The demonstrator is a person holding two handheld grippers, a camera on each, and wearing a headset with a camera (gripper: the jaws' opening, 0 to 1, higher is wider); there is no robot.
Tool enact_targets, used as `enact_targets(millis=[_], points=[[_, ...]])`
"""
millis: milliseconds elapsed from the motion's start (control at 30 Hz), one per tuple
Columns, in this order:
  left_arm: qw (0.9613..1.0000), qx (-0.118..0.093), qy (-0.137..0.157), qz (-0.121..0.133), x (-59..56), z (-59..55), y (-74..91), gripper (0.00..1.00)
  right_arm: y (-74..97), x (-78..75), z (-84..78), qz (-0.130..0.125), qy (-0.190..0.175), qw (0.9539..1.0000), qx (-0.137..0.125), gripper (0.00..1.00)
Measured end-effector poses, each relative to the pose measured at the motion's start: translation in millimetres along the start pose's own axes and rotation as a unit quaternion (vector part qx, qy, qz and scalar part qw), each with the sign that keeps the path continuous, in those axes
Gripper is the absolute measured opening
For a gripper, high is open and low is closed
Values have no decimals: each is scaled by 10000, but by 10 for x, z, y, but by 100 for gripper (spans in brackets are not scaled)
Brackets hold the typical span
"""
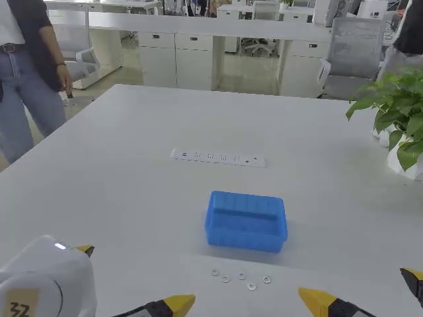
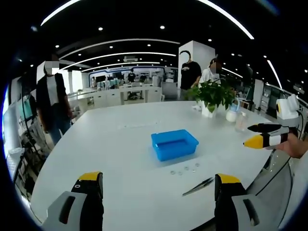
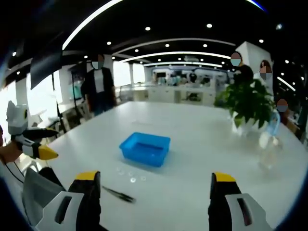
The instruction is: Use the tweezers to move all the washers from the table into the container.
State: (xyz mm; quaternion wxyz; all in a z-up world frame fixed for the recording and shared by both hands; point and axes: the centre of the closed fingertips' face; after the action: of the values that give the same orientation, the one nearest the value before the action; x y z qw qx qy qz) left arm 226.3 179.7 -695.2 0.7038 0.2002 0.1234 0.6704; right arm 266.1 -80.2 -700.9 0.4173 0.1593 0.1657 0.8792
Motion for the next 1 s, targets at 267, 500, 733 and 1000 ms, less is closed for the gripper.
enact_targets(millis=[267, 500, 733, 1000], points=[[10000, -20, 14, 14, 9, 15, 5, 99, -3, -3, -3, 2, 19, 10000, 14, 93], [10000, 0, -14, -7, -1, 6, 3, 99, -21, 19, 0, 19, 71, 10000, 43, 93], [10000, -11, -33, -26, -26, 30, -4, 99, -30, 17, 14, 24, 112, 9999, 50, 93], [9999, 6, -94, -39, -31, 13, 1, 99, -39, 34, 10, 49, 125, 9999, 55, 92]])
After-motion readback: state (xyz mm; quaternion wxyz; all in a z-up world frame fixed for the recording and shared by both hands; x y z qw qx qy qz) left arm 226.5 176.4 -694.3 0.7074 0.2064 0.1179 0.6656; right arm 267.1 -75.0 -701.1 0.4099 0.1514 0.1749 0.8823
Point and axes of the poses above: the centre of the closed fingertips' face, and the gripper's own axes: y roughly backward along the fingers, x roughly to its left, z roughly out of its top, and after that the axes turned 13 degrees about z, right-handed
